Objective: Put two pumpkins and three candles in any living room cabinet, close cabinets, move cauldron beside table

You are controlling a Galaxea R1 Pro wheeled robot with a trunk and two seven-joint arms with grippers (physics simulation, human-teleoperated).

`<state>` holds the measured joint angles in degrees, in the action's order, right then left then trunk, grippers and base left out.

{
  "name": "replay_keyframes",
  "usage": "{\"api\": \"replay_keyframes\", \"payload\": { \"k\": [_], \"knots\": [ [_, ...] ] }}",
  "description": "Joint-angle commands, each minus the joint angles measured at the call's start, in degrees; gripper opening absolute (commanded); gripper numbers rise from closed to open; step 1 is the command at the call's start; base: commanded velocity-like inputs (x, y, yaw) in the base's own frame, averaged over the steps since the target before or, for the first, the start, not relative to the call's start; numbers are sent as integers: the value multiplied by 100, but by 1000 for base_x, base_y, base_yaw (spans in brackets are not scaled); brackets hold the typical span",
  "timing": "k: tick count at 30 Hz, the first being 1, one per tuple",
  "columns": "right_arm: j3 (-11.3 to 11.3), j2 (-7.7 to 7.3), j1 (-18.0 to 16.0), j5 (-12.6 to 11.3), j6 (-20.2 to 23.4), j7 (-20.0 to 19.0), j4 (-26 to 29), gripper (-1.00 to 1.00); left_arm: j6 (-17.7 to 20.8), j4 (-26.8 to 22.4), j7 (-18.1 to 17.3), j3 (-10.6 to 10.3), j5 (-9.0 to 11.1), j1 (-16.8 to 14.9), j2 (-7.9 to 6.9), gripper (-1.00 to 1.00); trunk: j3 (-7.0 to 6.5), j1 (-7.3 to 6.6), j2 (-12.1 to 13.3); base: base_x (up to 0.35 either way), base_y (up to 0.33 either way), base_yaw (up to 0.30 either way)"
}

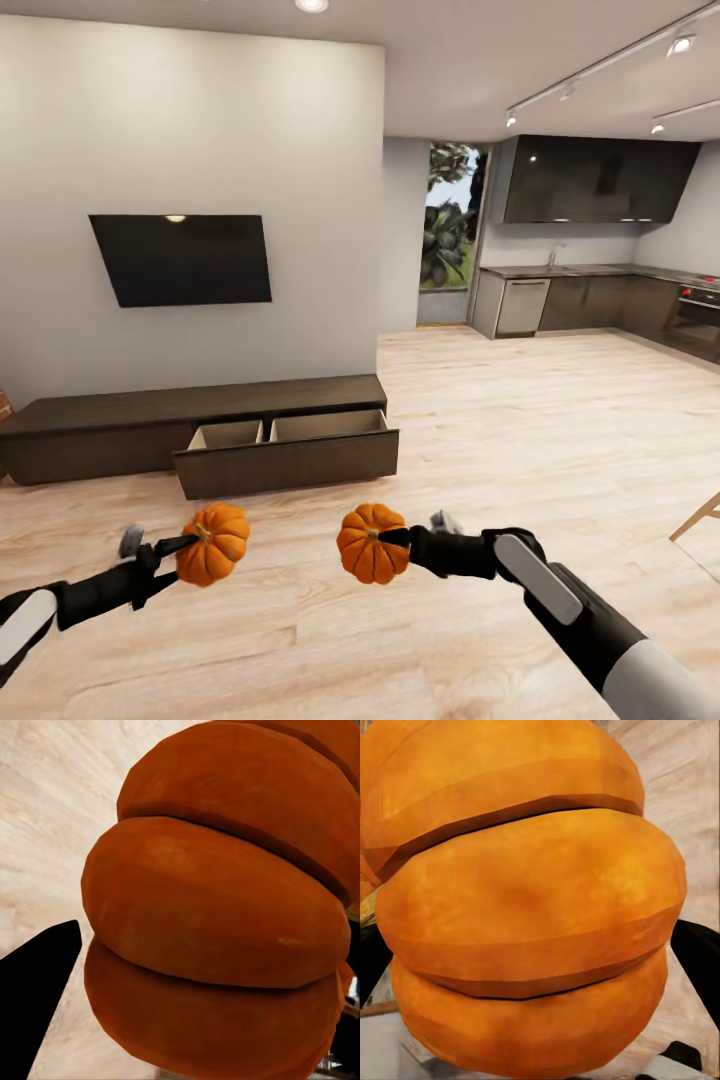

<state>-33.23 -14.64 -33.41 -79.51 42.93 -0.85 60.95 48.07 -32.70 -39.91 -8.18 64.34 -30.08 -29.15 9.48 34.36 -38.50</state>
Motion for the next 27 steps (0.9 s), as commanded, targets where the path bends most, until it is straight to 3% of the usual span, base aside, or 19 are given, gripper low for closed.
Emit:
{"api": "replay_keyframes", "payload": {
  "k": [1, 6, 7, 8, 9, 12, 15, 17, 18, 20, 23, 27],
  "knots": [
    [-8, 72, -26, 110, 5, 288, 5, -100, 15, -223, 497, 67, 53, -7, 85, -100, 9, 2, -10, 0, 0, 0],
    [-6, 489, -171, 959, 5, 794, -68, -100, -297, -1034, 2432, 151, 45, -29, 504, -100, 9, 2, -10, 0, 0, 0],
    [-4, 603, -186, 1173, 1, 946, -80, -100, -498, -1211, 3041, 155, 51, -35, 649, -100, 9, 2, -10, 0, 0, 0],
    [-3, 639, -189, 1237, 0, 1007, -82, -100, -560, -1267, 3234, 156, 53, -37, 694, -100, 9, 2, -10, 0, 0, 0],
    [-1, 747, -195, 1413, -4, 1214, -86, -100, -708, -1454, 3749, 157, 41, -39, 820, -100, 9, 2, -10, 0, 0, 0],
    [0, 923, -224, 1761, -89, 1682, -85, -100, -887, -1814, 4580, 149, -32, -41, 1105, -100, 9, 2, -10, 0, 0, 0],
    [-1, 1103, -260, 2211, -271, 2168, -95, -100, -1240, -1989, 5388, 138, -438, -42, 1437, -100, 9, 2, -10, 0, 0, 0],
    [0, 1191, -267, 2493, -369, 2363, -108, -100, -1519, -2011, 5780, 134, -1013, -42, 1656, -100, 9, 2, -10, 0, 0, 0],
    [-1, 1223, -269, 2677, -469, 2453, -146, -100, -1670, -1997, 5988, 135, -1434, -42, 1774, -100, 9, 2, -10, 0, 0, 0],
    [-5, 1253, -270, 2879, -647, 2518, -290, -100, -1787, -1977, 6142, 139, -1860, -42, 1906, -100, 9, 2, -10, 0, 0, 0],
    [-7, 1274, -271, 3075, -911, 2554, -487, -100, -1864, -1931, 6264, 134, -2247, -72, 2087, -100, 9, 2, -10, 0, 0, 0],
    [-8, 1286, -271, 3255, -1081, 2562, -532, -100, -2173, -1686, 6344, 133, -2544, -252, 2229, -100, 9, 2, -10, 0, 0, 0]
  ]
}}
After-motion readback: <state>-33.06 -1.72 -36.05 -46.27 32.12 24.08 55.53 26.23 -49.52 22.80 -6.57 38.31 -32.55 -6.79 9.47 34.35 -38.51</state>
